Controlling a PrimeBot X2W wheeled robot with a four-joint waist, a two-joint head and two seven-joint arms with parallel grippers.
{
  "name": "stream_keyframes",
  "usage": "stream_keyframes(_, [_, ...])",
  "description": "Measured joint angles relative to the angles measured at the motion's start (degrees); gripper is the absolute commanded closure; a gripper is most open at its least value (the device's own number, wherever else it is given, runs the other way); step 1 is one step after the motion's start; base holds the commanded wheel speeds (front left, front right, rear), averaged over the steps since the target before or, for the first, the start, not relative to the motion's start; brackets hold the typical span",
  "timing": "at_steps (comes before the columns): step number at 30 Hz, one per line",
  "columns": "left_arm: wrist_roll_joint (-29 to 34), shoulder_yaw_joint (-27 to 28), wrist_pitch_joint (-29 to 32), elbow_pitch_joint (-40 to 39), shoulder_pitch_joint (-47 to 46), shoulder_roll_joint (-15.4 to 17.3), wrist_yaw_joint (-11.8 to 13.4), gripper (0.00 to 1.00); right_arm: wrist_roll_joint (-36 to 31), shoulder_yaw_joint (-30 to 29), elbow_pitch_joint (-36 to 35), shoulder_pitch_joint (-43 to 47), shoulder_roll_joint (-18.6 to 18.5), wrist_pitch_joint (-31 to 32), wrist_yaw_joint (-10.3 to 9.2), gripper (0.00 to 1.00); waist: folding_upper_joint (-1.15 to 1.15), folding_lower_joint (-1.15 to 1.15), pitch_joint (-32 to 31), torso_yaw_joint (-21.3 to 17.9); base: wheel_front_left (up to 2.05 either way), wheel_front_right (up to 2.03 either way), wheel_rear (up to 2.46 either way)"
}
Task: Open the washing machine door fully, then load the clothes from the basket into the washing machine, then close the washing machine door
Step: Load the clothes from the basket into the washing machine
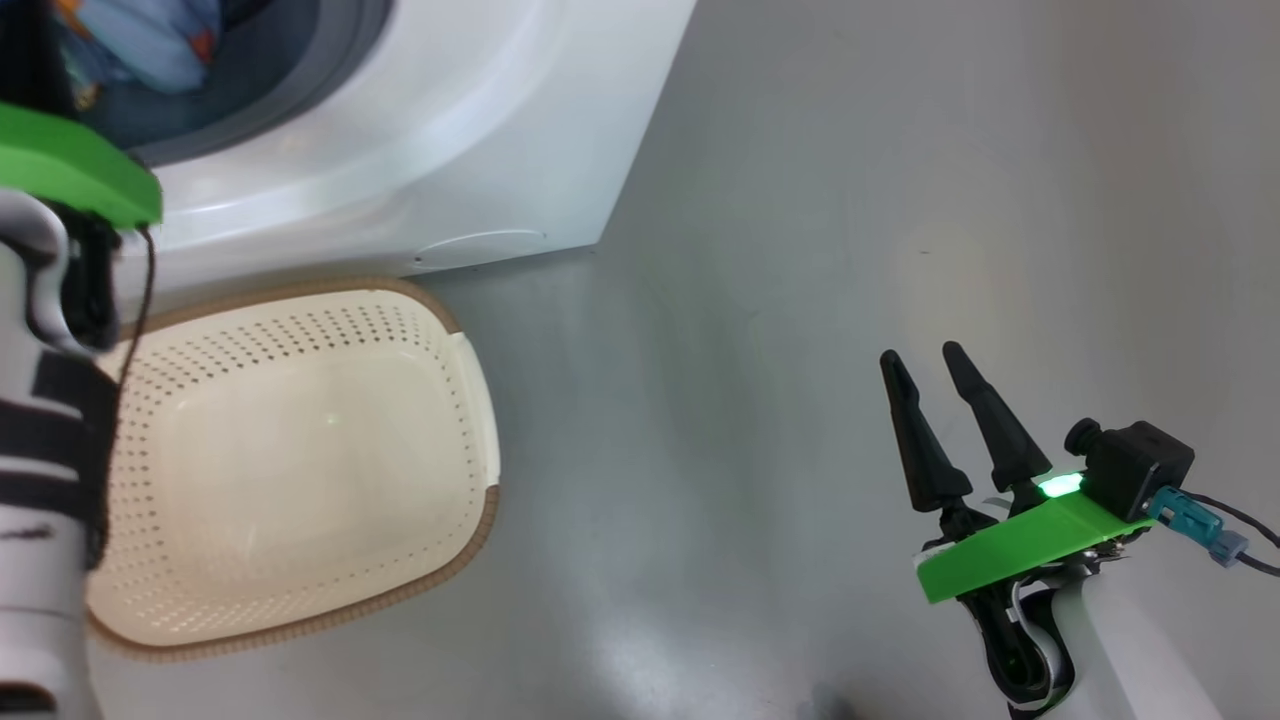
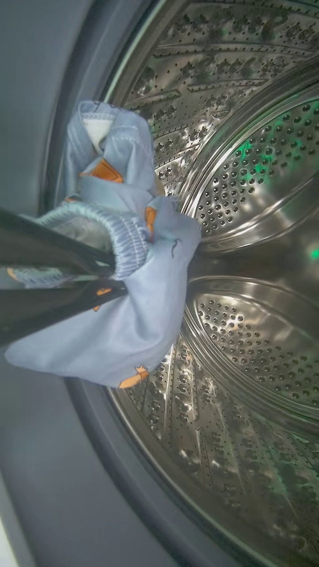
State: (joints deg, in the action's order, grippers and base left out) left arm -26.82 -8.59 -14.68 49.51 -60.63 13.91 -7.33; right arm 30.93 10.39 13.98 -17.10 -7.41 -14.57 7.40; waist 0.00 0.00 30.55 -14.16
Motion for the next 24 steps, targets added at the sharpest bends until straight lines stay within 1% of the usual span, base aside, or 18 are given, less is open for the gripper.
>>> stream_keyframes(3, [1.62,-0.48,0.0,3.23,-3.33,0.8,0.0,1.0,0.0,0.38,0.11,-0.18,0.3,0.0,0.0,0.0,0.0,0.0,0.25,-0.91,0.0,0.0,0.0])
stream_keyframes(6, [3.86,-0.03,0.0,3.82,-6.54,1.56,0.12,1.0,0.02,0.55,0.07,-0.65,0.49,0.0,0.0,0.0,0.0,0.0,0.57,-1.77,0.0,0.0,0.0])
stream_keyframes(10, [6.94,1.02,-0.01,3.35,-8.78,1.63,1.55,1.0,0.08,0.66,0.03,-0.66,0.56,0.0,0.0,0.0,0.0,0.0,1.38,-2.55,0.0,0.0,0.0])
stream_keyframes(12, [7.87,1.2,-0.01,5.36,-8.77,1.58,1.53,0.98,0.08,0.68,0.03,-0.75,0.67,0.0,0.0,0.0,0.0,0.0,1.67,-2.93,0.0,0.0,0.0])
stream_keyframes(13, [8.05,1.25,-0.01,6.5,-8.77,1.49,1.53,0.8,0.08,0.68,0.02,-0.81,0.68,0.0,0.0,0.0,0.0,0.0,1.8,-3.08,0.0,0.0,0.0])
stream_keyframes(14, [8.15,1.3,-0.01,7.53,-8.77,1.46,1.53,0.57,0.08,0.69,0.02,-0.85,0.73,0.0,0.0,0.0,0.0,0.0,1.92,-3.19,0.0,0.0,0.0])
stream_keyframes(15, [8.45,1.31,0.0,8.48,-8.77,1.41,1.52,0.17,0.08,0.69,0.02,-0.85,0.74,0.0,0.0,0.0,0.0,0.0,2.02,-3.26,0.0,0.0,0.0])
stream_keyframes(16, [8.6,1.27,0.0,9.15,-8.77,1.36,1.51,0.0,0.08,0.68,0.02,-0.85,0.75,0.0,0.0,0.0,0.0,0.0,2.1,-3.26,0.0,0.0,0.0])
stream_keyframes(24, [8.96,2.11,0.0,11.14,-8.83,1.1,0.75,0.0,0.08,0.29,0.04,-0.87,0.8,0.0,0.0,0.0,0.0,0.0,2.01,-2.26,0.0,0.0,0.0])
